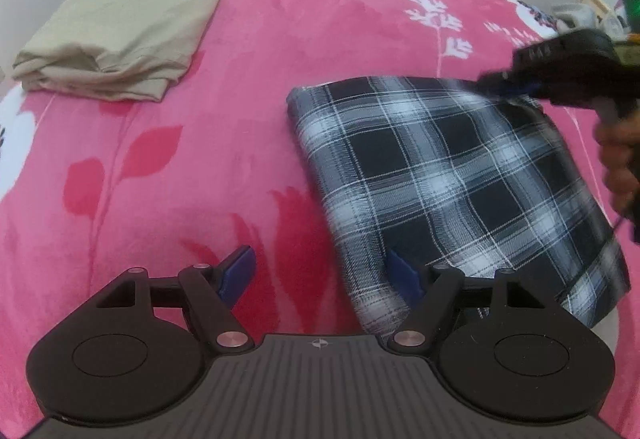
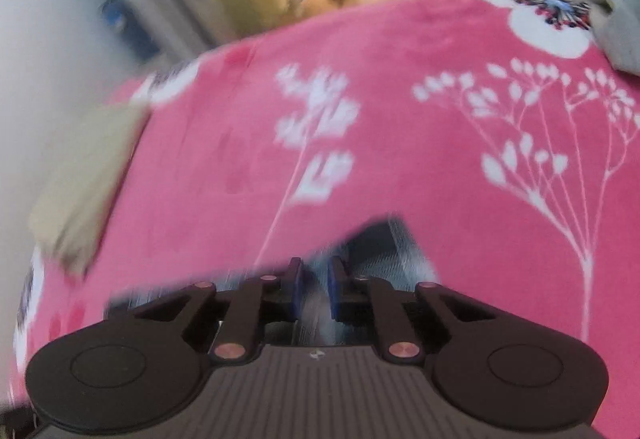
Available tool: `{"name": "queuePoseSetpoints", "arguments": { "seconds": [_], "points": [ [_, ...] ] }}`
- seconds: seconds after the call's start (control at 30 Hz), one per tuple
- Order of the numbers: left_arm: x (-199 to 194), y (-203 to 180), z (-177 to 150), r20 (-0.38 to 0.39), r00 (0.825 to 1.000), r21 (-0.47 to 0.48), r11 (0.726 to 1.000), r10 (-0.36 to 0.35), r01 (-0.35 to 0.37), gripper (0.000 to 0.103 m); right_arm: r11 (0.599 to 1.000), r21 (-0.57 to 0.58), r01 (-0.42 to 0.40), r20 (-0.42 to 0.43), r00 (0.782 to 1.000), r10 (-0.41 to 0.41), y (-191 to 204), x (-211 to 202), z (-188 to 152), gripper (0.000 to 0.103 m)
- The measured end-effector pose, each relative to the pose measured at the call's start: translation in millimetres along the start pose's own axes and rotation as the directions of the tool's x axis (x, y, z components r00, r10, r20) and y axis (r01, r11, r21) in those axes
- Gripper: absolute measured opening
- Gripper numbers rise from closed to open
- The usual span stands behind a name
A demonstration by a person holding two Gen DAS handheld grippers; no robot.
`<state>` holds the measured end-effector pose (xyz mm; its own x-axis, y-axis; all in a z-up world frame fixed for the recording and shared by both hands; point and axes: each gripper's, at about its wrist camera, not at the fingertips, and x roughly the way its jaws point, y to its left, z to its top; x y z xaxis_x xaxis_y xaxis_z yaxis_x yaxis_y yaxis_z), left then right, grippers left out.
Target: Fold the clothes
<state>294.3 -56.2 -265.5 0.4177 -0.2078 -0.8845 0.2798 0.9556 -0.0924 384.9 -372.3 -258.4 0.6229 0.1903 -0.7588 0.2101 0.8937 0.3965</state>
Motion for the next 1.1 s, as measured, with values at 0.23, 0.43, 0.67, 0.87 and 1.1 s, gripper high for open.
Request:
{"name": "queuePoseSetpoints", "arguments": {
  "seconds": [0.23, 0.43, 0.67, 0.87, 1.1],
  "points": [
    [-10.9, 22.8, -0.4, -0.008, 0.997, -0.062, 0.996, -0.070, 0.070, 0.074, 0.985, 0.052, -0.165, 0.049, 0.985, 0.163, -5.2, -71.7, -10.0, 0.020],
    [-4.6, 17.3, -8.1, -0.031, 0.992, -0.044, 0.991, -0.126, 0.124, 0.074, 0.981, 0.024, -0.195, -0.048, 0.979, 0.196, -17.3, -108.1, -56.9, 0.021],
    [-0.9, 27.2, -1.2, -0.029, 0.976, -0.137, 0.968, -0.214, 0.208, 0.074, 0.965, 0.224, -0.138, -0.001, 0.990, 0.141, -85.5, -113.2, -64.3, 0.056],
    [15.9, 26.0, 11.5, -0.100, 0.960, -0.190, 0.952, -0.263, 0.242, 0.075, 0.920, 0.343, -0.187, -0.015, 0.979, 0.204, -131.9, -81.5, -39.8, 0.056],
    [21.2, -9.5, 23.5, -0.171, 0.975, -0.099, 0.987, -0.139, 0.123, 0.076, 0.900, 0.371, -0.229, -0.058, 0.962, 0.268, -135.1, -53.1, -37.7, 0.063]
  ]
}}
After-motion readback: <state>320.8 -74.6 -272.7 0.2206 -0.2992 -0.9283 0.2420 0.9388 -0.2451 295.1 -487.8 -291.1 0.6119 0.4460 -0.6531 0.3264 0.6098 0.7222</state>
